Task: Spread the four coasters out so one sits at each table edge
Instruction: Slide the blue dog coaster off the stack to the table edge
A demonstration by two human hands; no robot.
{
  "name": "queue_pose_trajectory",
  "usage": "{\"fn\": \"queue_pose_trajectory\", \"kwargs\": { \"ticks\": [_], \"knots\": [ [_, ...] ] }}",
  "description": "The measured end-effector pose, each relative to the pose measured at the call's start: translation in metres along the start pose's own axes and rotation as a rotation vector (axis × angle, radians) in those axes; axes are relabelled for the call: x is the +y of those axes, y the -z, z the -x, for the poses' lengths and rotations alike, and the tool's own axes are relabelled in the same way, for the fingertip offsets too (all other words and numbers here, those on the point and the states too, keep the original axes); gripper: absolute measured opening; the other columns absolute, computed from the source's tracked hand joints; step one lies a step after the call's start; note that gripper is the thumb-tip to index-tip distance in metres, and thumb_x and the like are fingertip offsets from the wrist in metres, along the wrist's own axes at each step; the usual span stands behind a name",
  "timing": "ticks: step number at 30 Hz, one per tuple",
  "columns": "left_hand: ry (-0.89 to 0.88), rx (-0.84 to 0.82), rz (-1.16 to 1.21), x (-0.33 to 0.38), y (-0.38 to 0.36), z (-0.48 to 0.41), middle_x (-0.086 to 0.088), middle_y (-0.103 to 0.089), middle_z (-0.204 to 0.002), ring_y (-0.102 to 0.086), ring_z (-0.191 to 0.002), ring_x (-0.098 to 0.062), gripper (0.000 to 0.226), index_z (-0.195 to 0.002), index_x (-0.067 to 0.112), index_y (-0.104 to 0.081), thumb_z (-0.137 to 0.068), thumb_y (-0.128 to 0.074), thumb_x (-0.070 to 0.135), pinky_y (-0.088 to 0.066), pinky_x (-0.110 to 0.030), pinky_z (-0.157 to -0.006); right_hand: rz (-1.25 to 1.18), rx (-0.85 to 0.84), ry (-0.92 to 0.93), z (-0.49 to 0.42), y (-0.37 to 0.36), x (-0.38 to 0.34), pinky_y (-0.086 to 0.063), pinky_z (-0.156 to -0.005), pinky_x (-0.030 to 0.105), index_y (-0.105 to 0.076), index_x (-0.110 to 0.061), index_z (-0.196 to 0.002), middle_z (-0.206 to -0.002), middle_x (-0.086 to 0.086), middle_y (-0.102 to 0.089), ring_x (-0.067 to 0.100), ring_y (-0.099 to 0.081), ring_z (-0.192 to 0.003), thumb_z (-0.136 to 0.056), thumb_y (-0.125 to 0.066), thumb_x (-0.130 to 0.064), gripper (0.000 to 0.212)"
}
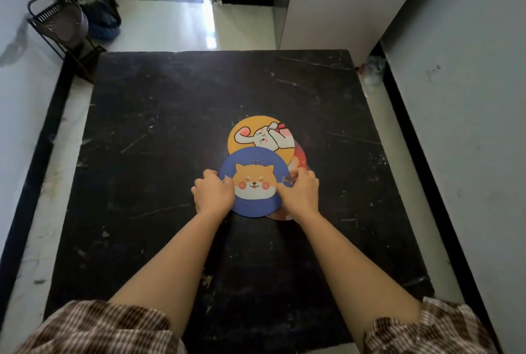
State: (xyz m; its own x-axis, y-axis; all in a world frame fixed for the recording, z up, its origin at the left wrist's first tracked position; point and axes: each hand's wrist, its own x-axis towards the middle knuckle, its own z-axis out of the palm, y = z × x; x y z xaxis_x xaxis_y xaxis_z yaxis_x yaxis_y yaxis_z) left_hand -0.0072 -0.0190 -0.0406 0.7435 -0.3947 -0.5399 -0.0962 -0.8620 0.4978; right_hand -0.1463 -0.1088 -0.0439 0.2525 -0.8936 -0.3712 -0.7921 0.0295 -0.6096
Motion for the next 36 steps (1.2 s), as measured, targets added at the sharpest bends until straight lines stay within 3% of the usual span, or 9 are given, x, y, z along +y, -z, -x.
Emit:
{"fn": "queue_pose_trajectory", "kwargs": {
  "ticks": [4, 7, 10, 13, 17, 20, 27, 36],
  "knots": [
    [0.033, 0.081, 0.228, -0.004, -0.001, 0.004, -0.012, -0.067, -0.109, -0.059, -0.096, -0.026, 0.025, -0.107, 0.006, -0.063, -0.09, -0.057, 0.024, -0.044, -0.034, -0.071, -0.204, -0.038, 0.041, 0.006, 0.006, -0.001, -0.048, -0.065, 0.025, -0.048, -0.023, -0.097, -0.101, -0.005, -0.056, 0.014, -0.056, -0.095, -0.088, -0.061, -0.015, 0.018],
    [0.019, 0.114, 0.333, -0.011, 0.001, 0.017, -0.007, -0.067, -0.101, -0.057, -0.086, -0.018, 0.022, -0.104, 0.009, -0.065, -0.087, -0.062, 0.022, -0.045, -0.032, -0.07, -0.215, -0.057, 0.104, 0.015, 0.018, 0.0, -0.043, -0.054, 0.019, -0.049, -0.026, -0.09, -0.086, -0.017, -0.055, 0.007, -0.054, -0.081, -0.087, -0.062, -0.012, 0.019],
    [0.035, 0.129, 0.414, -0.028, -0.001, 0.039, -0.003, -0.065, -0.095, -0.057, -0.083, -0.016, 0.02, -0.102, 0.012, -0.064, -0.085, -0.064, 0.023, -0.046, -0.031, -0.071, -0.253, -0.087, 0.08, 0.03, 0.028, 0.008, -0.055, -0.063, 0.034, -0.053, -0.025, -0.088, -0.081, -0.015, -0.055, 0.012, -0.058, -0.081, -0.083, -0.064, -0.011, 0.018],
    [0.062, 0.12, 0.465, -0.054, -0.008, 0.068, 0.0, -0.062, -0.089, -0.057, -0.082, -0.015, 0.02, -0.101, 0.014, -0.065, -0.084, -0.067, 0.025, -0.049, -0.032, -0.073, -0.261, -0.139, 0.074, 0.05, 0.034, 0.027, -0.056, -0.075, 0.045, -0.056, -0.023, -0.089, -0.086, -0.009, -0.058, 0.018, -0.06, -0.089, -0.08, -0.066, -0.01, 0.019],
    [0.079, 0.125, 0.484, -0.086, -0.018, 0.109, 0.003, -0.062, -0.086, -0.058, -0.081, -0.013, 0.019, -0.1, 0.016, -0.065, -0.083, -0.068, 0.024, -0.05, -0.03, -0.069, -0.295, -0.209, 0.033, 0.083, 0.037, 0.059, -0.054, -0.067, 0.037, -0.059, -0.025, -0.088, -0.092, 0.006, -0.067, 0.022, -0.064, -0.088, -0.079, -0.068, -0.01, 0.02],
    [0.088, 0.129, 0.474, -0.107, -0.023, 0.136, 0.005, -0.061, -0.082, -0.058, -0.08, -0.012, 0.016, -0.098, 0.016, -0.065, -0.083, -0.068, 0.021, -0.045, -0.023, -0.06, -0.288, -0.249, 0.005, 0.109, 0.035, 0.081, -0.055, -0.069, 0.038, -0.057, -0.028, -0.087, -0.089, 0.006, -0.068, 0.02, -0.065, -0.084, -0.079, -0.07, -0.011, 0.023],
    [0.095, 0.117, 0.442, -0.142, -0.023, 0.167, -0.001, -0.064, -0.087, -0.06, -0.085, -0.018, 0.014, -0.097, 0.015, -0.066, -0.083, -0.068, 0.019, -0.05, -0.033, -0.074, -0.299, -0.293, -0.075, 0.151, 0.021, 0.113, -0.056, -0.079, 0.046, -0.058, -0.02, -0.093, -0.08, 0.006, -0.071, 0.02, -0.068, -0.08, -0.079, -0.071, -0.009, 0.022],
    [0.073, 0.075, 0.412, -0.162, -0.028, 0.173, -0.001, -0.063, -0.084, -0.058, -0.081, -0.017, 0.014, -0.099, 0.014, -0.066, -0.085, -0.066, 0.018, -0.045, -0.03, -0.069, -0.296, -0.271, -0.131, 0.169, 0.008, 0.127, -0.055, -0.081, 0.046, -0.058, -0.016, -0.093, -0.084, 0.007, -0.068, 0.024, -0.066, -0.085, -0.081, -0.071, -0.009, 0.019]
  ]
}}
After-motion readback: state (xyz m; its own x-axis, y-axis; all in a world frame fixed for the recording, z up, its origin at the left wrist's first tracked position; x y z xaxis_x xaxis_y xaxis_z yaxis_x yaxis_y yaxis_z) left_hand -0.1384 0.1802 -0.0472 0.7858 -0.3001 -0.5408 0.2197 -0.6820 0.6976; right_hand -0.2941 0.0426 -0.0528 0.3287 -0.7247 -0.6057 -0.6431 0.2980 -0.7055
